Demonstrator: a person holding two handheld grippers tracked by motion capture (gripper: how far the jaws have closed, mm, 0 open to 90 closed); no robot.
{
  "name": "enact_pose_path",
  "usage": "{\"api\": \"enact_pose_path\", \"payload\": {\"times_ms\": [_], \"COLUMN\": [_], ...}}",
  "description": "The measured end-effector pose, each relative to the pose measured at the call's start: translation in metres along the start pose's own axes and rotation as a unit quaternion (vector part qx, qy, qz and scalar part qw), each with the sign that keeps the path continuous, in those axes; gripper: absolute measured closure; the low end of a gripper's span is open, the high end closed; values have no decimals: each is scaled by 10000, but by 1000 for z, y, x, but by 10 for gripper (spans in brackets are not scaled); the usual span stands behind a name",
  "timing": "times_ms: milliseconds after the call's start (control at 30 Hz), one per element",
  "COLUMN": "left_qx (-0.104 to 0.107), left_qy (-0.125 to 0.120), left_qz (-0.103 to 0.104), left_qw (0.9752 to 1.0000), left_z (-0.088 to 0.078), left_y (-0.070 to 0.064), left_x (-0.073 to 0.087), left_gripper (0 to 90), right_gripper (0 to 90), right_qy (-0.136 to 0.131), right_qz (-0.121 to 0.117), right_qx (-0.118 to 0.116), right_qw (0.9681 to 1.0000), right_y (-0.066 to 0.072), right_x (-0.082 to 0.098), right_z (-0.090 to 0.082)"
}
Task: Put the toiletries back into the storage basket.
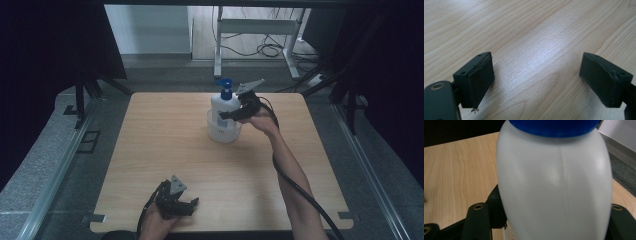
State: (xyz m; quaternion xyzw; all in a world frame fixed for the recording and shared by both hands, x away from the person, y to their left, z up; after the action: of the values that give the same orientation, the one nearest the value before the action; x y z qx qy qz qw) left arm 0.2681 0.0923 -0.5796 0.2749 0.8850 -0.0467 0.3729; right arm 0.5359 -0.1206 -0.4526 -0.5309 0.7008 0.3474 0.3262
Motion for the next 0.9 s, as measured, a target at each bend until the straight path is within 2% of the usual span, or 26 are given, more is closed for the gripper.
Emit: {"api": "enact_pose_path", "payload": {"times_ms": [267, 567, 700, 900], "left_qx": [-2, -4, -4, -6], "left_qy": [2, 1, 1, 2], "left_qz": [-2, -2, -2, -4], "left_qw": [10000, 10000, 10000, 10000], "left_z": [0, 0, 0, 0], "left_y": [0, 0, 0, 0], "left_x": [0, 0, 0, 0], "left_gripper": [119, 119, 119, 119], "right_gripper": [364, 347, 307, 215], "right_qy": [-51, 38, 151, 133], "right_qz": [14, 21, -30, -18], "right_qx": [-32, -29, 6, 163], "right_qw": [10000, 10000, 9999, 9998], "right_y": [0, 0, 1, 0], "right_x": [3, 4, 5, 6], "right_z": [-1, -1, -1, -3]}}
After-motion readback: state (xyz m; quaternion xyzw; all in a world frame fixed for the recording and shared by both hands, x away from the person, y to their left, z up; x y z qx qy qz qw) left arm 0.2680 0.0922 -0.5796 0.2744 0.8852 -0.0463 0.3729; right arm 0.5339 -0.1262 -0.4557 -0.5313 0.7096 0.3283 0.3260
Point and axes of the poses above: each handheld gripper's, and its own axes: z roughly forward along the jaws, x roughly out of its underside, y roughly to its left, the point moved 5 cm from there along z, roughly forward along the jaws, and after that the axes turned 12 degrees about -x, right-handed, at the moved point
